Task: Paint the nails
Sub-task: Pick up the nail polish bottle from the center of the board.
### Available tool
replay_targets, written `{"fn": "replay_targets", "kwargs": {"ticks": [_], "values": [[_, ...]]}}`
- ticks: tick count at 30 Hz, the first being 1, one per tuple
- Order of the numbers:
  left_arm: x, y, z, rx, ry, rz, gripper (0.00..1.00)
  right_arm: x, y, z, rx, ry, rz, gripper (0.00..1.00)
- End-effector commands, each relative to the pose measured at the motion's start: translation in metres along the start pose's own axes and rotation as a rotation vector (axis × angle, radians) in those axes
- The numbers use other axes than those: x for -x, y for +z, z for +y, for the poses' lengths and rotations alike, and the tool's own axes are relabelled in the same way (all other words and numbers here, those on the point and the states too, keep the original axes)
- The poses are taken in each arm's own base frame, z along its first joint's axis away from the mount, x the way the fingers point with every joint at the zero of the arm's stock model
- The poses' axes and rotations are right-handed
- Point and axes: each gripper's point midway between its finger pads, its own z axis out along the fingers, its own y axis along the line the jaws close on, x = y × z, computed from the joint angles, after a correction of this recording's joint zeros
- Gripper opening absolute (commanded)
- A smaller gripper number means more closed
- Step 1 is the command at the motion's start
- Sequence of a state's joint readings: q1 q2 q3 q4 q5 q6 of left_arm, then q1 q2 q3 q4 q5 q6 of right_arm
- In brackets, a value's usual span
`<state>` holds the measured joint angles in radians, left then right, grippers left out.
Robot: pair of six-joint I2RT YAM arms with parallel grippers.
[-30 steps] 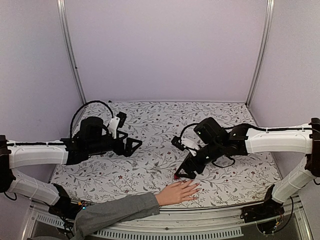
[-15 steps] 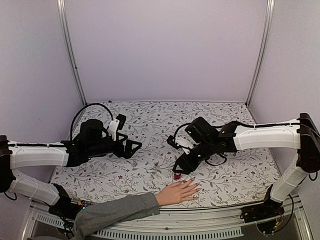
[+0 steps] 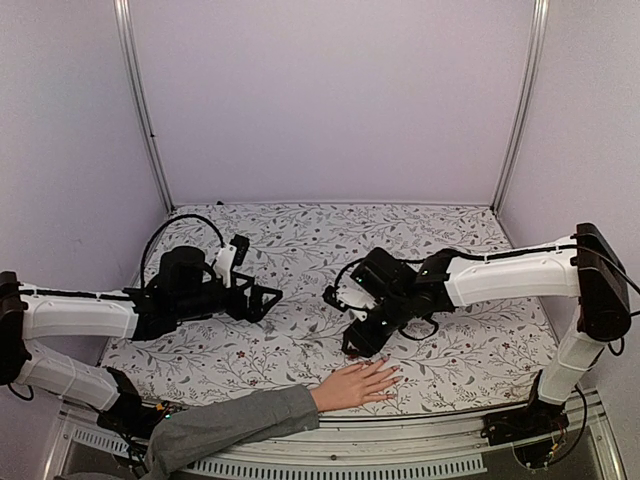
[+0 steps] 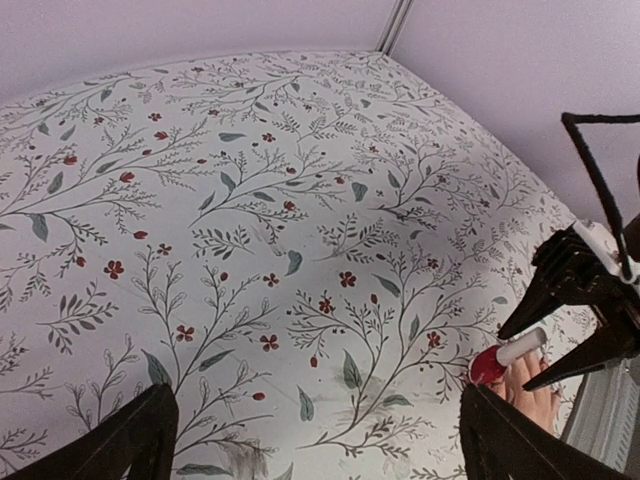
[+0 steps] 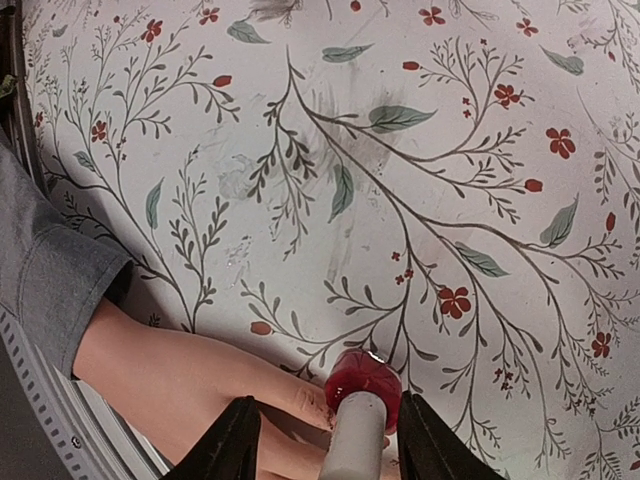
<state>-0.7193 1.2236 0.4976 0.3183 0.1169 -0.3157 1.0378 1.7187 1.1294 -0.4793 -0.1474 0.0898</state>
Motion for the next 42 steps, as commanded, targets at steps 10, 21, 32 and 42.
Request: {"fn": "replay_targets", "kwargs": {"ticks": [10, 21, 32, 42], "values": [[-0.007, 0.003, -0.006, -0.015, -0.020, -0.012, 1.00, 0.007, 0.003, -0.005, -0.047, 0.016, 0.003, 0.35], [-0.006, -0.003, -0.007, -0.018, -0.005, -0.039, 1.00, 0.001, 0.005, -0.004, -0.038, 0.014, 0.020, 0.19], [0.012, -0.033, -0.020, -0.071, 0.060, -0.195, 1.00, 0.025, -0.025, 0.001, -0.042, 0.000, -0.074, 0.00], [0.015, -0.043, -0.047, -0.096, 0.180, -0.253, 0.99, 0.057, -0.068, 0.003, -0.048, 0.007, -0.190, 0.00]]}}
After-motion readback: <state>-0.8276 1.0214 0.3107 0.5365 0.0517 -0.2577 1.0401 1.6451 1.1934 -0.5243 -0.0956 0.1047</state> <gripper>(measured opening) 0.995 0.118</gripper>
